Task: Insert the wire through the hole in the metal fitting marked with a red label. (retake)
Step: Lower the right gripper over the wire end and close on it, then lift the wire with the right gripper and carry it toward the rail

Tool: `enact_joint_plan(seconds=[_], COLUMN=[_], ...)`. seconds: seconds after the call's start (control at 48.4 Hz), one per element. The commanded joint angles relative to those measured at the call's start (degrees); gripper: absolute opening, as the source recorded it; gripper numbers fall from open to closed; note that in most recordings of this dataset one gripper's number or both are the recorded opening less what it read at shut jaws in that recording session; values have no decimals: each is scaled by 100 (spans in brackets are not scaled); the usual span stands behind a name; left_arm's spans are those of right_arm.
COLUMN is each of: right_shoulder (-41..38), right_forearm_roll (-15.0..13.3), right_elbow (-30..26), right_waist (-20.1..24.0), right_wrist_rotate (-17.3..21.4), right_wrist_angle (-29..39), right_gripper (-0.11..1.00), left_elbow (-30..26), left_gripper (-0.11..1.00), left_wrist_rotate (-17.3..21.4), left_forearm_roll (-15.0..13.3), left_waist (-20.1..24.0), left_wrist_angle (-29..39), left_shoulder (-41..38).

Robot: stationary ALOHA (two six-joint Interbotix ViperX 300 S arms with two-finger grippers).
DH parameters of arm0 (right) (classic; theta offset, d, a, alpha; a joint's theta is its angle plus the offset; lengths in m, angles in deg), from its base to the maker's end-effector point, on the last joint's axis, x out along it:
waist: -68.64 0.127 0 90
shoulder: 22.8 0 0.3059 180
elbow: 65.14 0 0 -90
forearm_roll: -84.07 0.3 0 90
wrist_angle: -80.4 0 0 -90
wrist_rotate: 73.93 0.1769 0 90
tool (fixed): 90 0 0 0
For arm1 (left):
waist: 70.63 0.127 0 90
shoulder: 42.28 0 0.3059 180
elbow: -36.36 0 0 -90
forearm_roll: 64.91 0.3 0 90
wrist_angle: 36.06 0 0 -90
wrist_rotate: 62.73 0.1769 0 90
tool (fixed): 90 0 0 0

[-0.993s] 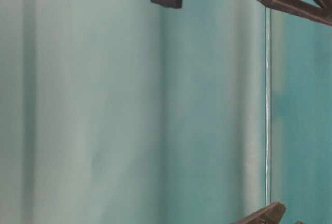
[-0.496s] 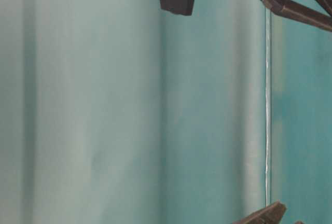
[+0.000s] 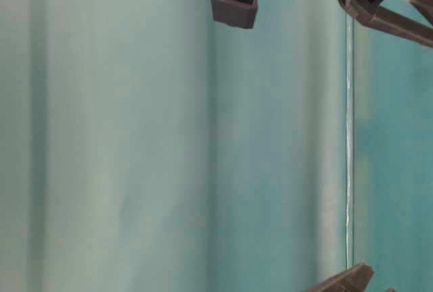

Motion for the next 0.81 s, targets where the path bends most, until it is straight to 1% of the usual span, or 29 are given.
enact_joint_plan(seconds=[0.0,0.103,0.248,0.331,0.786], right_shoulder=[62,62,62,62,97], right_forearm_roll=[9,9,9,9,9], right_elbow=[-105,-97,-97,-123,-229], right_waist=[-18,-18,-18,-26,-35], right_wrist_rotate=[9,9,9,9,0], right_wrist_angle=[-18,0,176,264,290], right_gripper=[62,45,14,3,3], left_elbow=[-97,-88,-97,-97,-114], left_gripper=[80,80,80,80,80], left_wrist_rotate=[0,0,0,0,0], left_forearm_roll=[-9,-9,-9,-9,-9], left_waist=[9,18,9,9,9], left_wrist_angle=[-44,-44,-44,-53,-44], left_shoulder=[53,53,53,44,53])
